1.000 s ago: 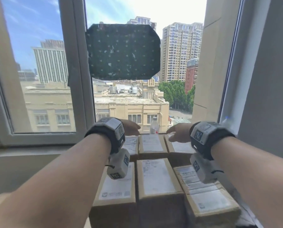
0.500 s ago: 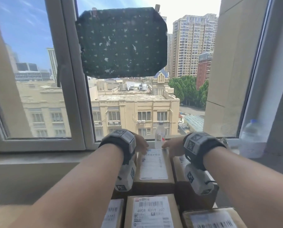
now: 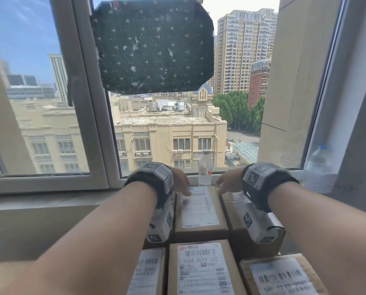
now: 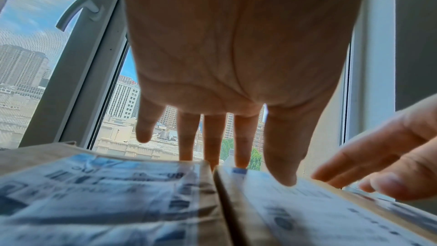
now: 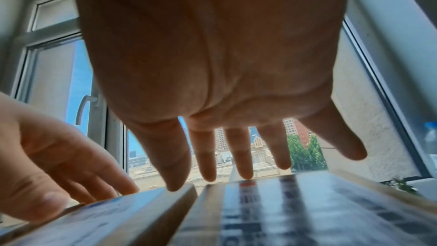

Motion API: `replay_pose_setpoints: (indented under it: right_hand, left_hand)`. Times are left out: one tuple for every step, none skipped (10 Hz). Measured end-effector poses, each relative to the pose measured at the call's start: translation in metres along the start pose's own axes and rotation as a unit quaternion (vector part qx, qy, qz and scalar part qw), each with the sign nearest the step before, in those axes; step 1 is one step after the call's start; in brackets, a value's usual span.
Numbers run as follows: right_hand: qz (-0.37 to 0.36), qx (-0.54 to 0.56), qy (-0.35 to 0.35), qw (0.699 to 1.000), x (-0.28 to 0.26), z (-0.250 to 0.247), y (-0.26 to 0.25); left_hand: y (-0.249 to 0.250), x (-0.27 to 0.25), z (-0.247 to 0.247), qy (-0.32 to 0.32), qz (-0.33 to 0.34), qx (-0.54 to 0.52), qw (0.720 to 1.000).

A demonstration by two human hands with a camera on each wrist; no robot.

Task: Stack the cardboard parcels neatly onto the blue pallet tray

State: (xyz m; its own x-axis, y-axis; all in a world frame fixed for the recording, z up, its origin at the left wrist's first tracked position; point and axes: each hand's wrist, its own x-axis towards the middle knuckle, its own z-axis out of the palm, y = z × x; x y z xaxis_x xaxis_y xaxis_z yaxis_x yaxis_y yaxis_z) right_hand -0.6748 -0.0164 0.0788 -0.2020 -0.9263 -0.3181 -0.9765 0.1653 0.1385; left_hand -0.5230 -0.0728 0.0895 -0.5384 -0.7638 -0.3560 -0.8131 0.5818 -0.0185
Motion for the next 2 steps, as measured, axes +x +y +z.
replay_pose_setpoints:
  right_hand:
    - [-0.009, -0.014, -0.016, 1.000, -0.003, 0.004, 0.000]
    - [-0.036, 0.051, 0.022, 0.998, 0.009, 0.008, 0.007]
  left_hand:
    - [0.003, -0.003, 0.001, 0.006, 0.002, 0.010, 1.000]
    - [0.008, -0.010, 0.003, 0.024, 0.014, 0.007, 1.000]
